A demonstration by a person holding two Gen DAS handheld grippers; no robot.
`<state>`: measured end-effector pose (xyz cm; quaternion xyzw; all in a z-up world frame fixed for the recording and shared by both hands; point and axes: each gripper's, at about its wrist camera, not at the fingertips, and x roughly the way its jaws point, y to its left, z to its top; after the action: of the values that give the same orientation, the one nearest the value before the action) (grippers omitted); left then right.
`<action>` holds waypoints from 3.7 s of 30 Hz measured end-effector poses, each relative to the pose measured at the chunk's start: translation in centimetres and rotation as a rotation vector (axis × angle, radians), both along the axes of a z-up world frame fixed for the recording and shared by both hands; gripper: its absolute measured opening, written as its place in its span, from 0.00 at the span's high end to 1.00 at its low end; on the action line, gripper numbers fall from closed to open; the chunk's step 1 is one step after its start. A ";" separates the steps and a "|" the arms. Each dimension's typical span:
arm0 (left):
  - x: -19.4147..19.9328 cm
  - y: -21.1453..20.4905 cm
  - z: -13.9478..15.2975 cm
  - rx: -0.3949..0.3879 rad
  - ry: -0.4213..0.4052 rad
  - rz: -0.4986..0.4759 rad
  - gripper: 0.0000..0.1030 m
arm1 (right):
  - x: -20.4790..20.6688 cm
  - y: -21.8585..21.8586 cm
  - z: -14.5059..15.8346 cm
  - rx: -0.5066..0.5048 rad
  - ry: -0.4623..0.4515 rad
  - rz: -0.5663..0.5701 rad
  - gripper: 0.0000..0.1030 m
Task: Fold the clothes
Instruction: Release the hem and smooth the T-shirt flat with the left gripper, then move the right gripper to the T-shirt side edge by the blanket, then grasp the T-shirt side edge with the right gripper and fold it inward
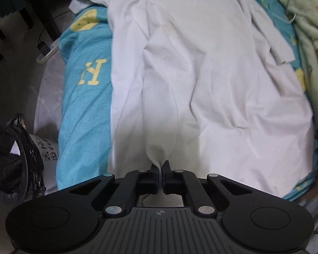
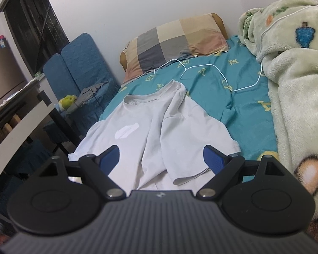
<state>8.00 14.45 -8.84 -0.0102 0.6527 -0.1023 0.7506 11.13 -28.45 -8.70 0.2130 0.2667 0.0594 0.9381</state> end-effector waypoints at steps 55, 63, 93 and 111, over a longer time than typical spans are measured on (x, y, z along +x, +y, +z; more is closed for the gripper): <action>6.5 -14.9 -4.7 -0.056 -0.562 -0.031 0.46 | 6.7 1.2 -5.4 -0.134 0.155 0.113 0.24; 6.1 -14.2 -4.6 -0.093 -0.575 0.002 0.46 | 6.7 2.6 -6.1 -0.224 0.136 0.146 0.26; 5.3 -13.5 -6.0 -0.077 -0.603 0.182 0.44 | 9.5 -3.9 -1.6 -0.154 0.007 -0.096 0.95; 7.1 -13.2 -7.5 -0.113 -0.551 0.179 0.44 | 20.3 -13.7 -6.6 -0.361 0.145 -0.401 0.96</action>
<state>15.08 1.23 -16.33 -0.0811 0.4144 -0.0708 0.9037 31.39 -42.18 -15.31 0.0950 0.2920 -0.1915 0.9322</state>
